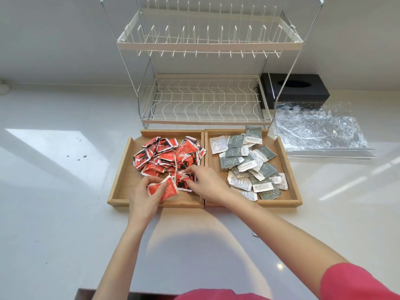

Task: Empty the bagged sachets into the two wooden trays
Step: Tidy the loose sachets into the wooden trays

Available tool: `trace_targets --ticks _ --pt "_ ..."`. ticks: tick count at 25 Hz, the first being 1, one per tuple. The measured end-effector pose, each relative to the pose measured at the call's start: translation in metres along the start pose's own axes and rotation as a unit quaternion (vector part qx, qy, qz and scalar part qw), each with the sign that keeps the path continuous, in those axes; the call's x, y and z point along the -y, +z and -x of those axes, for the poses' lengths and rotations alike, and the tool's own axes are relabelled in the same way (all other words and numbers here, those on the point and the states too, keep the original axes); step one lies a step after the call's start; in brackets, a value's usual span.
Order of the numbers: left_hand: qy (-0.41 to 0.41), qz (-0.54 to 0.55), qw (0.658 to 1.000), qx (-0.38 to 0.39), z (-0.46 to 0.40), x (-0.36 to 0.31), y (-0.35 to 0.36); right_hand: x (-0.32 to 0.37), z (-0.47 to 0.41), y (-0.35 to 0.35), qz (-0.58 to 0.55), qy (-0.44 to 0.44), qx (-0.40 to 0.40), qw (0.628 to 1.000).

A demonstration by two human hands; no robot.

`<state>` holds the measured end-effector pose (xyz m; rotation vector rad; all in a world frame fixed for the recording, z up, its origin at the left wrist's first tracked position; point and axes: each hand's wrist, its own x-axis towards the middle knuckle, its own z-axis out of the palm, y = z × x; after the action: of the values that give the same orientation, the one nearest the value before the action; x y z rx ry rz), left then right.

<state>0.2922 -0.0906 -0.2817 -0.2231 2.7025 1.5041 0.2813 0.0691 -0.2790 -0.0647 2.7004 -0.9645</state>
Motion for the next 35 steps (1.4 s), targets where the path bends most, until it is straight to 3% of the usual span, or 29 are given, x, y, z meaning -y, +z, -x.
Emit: trace_targets --ticks 3,9,14,18,22,26,30,35 --pt "0.009 -0.034 0.999 0.007 -0.009 0.002 0.005 -0.005 0.003 0.001 0.023 -0.014 -0.019 0.999" --pt "0.083 -0.147 0.985 0.037 -0.023 0.002 0.019 -0.026 0.029 -0.017 -0.074 -0.014 -0.106 0.991" --pt "0.146 -0.113 0.981 0.063 0.001 -0.018 0.03 -0.057 0.076 -0.018 -0.137 0.026 -0.163 0.977" --pt "0.194 -0.071 0.968 0.144 0.033 -0.03 0.05 -0.08 0.115 -0.014 -0.144 0.054 -0.186 0.97" --pt "0.232 -0.079 0.938 0.243 0.066 -0.027 0.085 -0.107 0.146 -0.01 -0.054 0.093 -0.173 0.979" --pt "0.254 -0.129 0.913 0.293 0.087 -0.024 0.124 -0.129 0.16 -0.01 0.093 0.177 -0.116 0.973" --pt "0.279 -0.25 0.871 0.318 0.095 -0.026 0.152 -0.133 0.154 -0.013 0.051 0.203 -0.092 0.973" --pt "0.266 -0.267 0.873 0.309 0.098 -0.028 0.16 -0.134 0.151 -0.013 0.022 0.188 -0.084 0.978"
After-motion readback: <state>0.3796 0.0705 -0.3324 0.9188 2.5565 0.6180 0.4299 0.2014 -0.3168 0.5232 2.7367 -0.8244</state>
